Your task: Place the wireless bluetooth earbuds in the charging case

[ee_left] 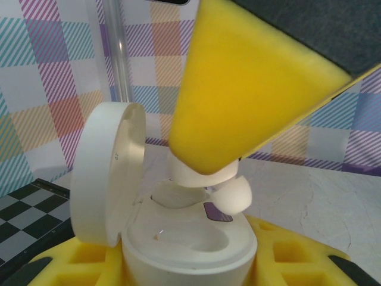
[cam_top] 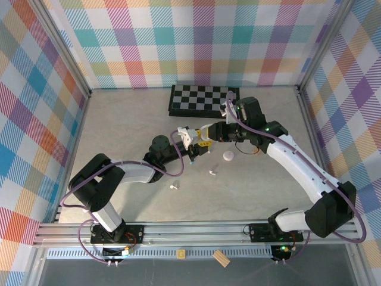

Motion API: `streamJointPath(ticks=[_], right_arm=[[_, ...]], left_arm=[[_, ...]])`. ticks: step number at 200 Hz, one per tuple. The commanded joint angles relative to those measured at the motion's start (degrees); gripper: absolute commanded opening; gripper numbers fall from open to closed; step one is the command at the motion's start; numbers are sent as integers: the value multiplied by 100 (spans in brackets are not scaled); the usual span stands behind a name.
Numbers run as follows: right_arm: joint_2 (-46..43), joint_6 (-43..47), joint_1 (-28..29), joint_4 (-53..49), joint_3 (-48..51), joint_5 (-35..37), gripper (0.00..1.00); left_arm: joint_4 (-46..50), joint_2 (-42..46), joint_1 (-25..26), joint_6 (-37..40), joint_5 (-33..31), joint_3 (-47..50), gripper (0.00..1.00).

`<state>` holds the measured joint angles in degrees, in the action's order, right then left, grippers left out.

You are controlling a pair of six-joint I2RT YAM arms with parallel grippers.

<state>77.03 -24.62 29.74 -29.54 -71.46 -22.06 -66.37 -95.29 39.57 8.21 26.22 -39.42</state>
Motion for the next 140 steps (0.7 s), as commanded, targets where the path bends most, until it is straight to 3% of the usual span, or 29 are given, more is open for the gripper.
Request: streamJointPath(ticks=[1, 128, 140], right_arm=[[48, 61, 66, 159, -175, 0, 22], [147, -72, 120, 388, -4, 62, 22], [130, -60, 120, 350, -10, 40, 25]], left_arm=[[-335, -55, 67, -62, 6, -185, 32], [-265, -43, 155, -115, -59, -297, 32], [-267, -34, 160, -125, -79, -306, 32]])
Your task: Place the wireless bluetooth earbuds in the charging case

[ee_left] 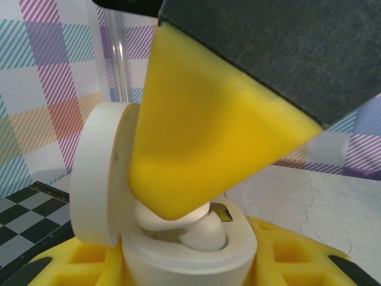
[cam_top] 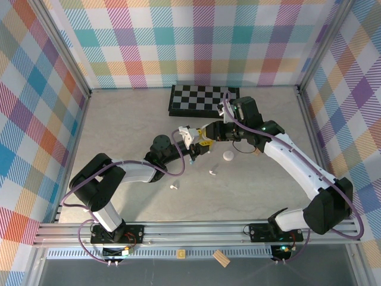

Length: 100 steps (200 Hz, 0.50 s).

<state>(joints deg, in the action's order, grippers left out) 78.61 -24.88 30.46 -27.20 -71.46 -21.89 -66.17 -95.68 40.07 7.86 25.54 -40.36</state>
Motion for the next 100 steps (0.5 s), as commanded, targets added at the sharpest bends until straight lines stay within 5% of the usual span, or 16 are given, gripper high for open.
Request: streamJointPath(ticks=[1, 37, 100], right_arm=[[-29, -38, 48, 108, -9, 20, 26], [-249, 31, 48, -154, -17, 217, 50], [-995, 298, 48, -462, -33, 260, 56]], left_arm=[[-289, 5, 112, -91, -13, -211, 32], [-313, 49, 114, -107, -82, -195, 32], [-608, 71, 53, -161, -105, 8, 32]])
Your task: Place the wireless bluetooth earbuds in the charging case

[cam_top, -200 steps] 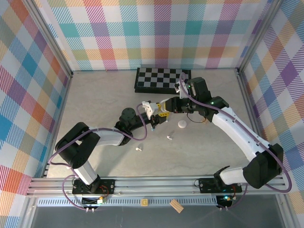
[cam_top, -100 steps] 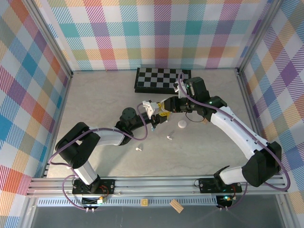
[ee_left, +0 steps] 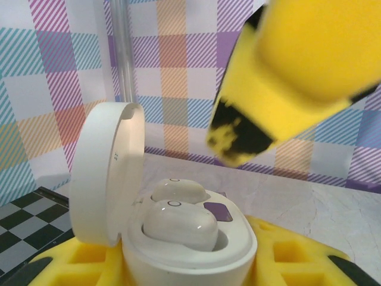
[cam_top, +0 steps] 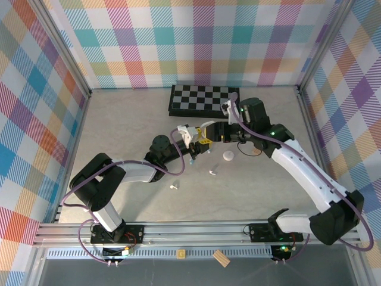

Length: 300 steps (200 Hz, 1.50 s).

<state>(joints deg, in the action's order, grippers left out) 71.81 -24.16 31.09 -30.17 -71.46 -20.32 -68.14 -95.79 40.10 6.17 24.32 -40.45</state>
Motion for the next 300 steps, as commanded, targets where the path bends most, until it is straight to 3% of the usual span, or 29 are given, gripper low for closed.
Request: streamJointPath(ticks=[1, 43, 65, 121, 186, 196, 221, 242, 300], right_arm=[[-325, 235, -15, -164, -34, 114, 56], [-270, 194, -24, -299, -333, 1440, 60], [168, 185, -42, -647, -825, 1724, 64], [661, 466, -42, -1014, -1232, 1807, 67], [-115, 341, -44, -688, -478, 1390, 71], [-290, 121, -115, -486, -325, 1130, 73], [-628, -870, -573, 520, 364, -453, 75], [-764, -1949, -868, 1688, 1026, -1377, 76], [-466, -3867, -903, 3958, 1961, -2399, 71]], left_arm=[[-407, 84, 51, 16, 24, 22, 32], [-119, 283, 48, 348, 554, 24, 32], [-82, 348, 51, 371, 697, 19, 32], [-85, 508, 51, 293, 670, 103, 32], [-167, 507, 50, -72, 500, 18, 32], [-157, 521, 51, -140, 476, -6, 32], [-175, 595, 51, -298, 485, -13, 32], [-232, 655, 58, -385, 429, -8, 31], [-292, 653, 88, -600, 375, -182, 31]])
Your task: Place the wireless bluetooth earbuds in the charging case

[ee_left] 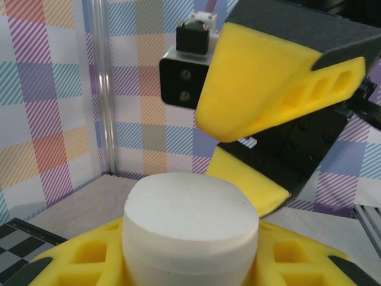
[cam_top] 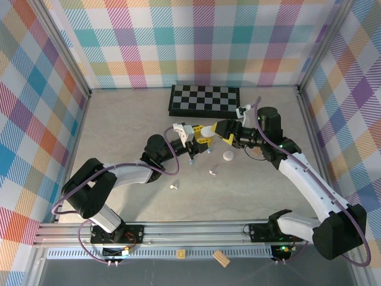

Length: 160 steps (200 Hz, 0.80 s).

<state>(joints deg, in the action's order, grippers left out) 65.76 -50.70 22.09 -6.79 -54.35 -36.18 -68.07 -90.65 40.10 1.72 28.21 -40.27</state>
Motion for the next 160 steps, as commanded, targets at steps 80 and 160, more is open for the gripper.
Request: streamJointPath(ticks=[80, 160], right_arm=[[478, -2106, 1, 2893, 564, -1041, 37], [545, -972, -94, 1635, 334, -164, 18]], left_arm=[[-242, 244, 138, -181, -69, -95, 31], [588, 874, 119, 496, -777, 353, 94]])
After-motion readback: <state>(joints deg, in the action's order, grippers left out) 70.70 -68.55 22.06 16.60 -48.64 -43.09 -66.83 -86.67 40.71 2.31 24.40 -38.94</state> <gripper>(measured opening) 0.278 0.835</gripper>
